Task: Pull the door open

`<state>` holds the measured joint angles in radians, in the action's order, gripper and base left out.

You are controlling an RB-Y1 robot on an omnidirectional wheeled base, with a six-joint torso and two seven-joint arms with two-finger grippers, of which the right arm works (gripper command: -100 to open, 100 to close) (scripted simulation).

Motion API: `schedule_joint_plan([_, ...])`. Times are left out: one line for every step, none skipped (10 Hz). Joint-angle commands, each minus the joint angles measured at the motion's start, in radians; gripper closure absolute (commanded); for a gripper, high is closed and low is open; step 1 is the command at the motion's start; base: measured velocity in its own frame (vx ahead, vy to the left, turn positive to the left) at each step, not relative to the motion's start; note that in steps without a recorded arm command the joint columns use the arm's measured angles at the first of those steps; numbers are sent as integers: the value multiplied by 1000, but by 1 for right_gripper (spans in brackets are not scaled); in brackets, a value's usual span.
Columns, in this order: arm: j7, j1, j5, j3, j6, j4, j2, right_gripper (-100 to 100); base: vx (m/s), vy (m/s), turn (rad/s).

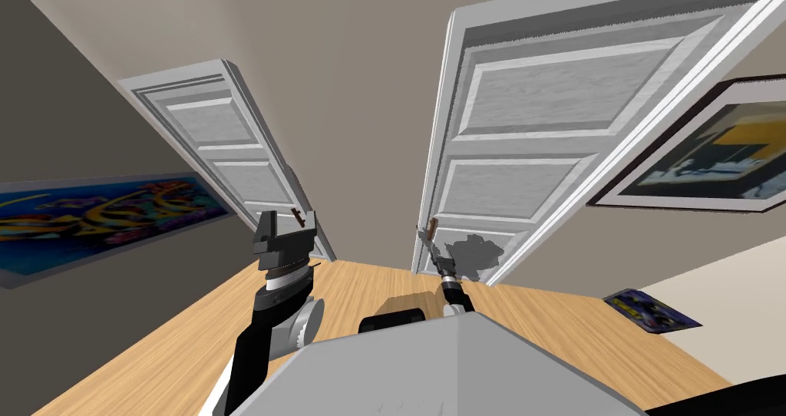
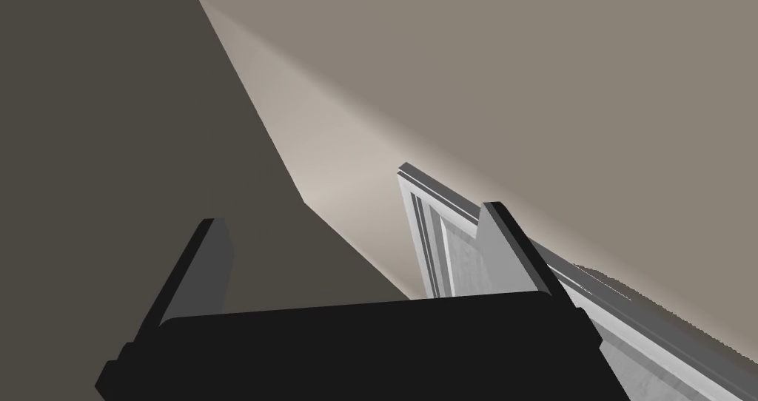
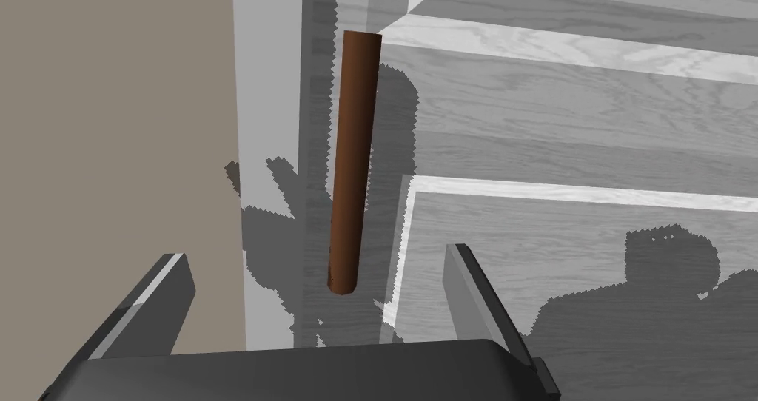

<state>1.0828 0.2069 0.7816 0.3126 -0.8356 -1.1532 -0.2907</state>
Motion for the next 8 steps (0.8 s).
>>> schedule_joint_plan([22, -9, 5, 6, -12, 29, -2, -100, 43, -21, 33])
schedule_joint_plan([54, -16, 25, 13, -19, 62, -10, -100, 49, -36, 133])
schedule_joint_plan([70, -20, 35, 16, -23, 78, -13, -100, 66, -55, 118])
schedule_joint_plan([85, -23, 44, 20, -26, 93, -17, -100, 69, -46, 78])
schedule_joint_plan([96, -26, 51, 22, -28, 105, -19, -100, 60, -36, 59])
schedule_joint_plan([118, -31, 64, 27, -33, 127, -24, -100, 64, -33, 88])
schedule_joint_plan([128, -33, 71, 29, -36, 138, -27, -100, 64, -43, 87])
schedule_joint_plan([145, -37, 81, 33, -39, 154, -30, -100, 58, -41, 92])
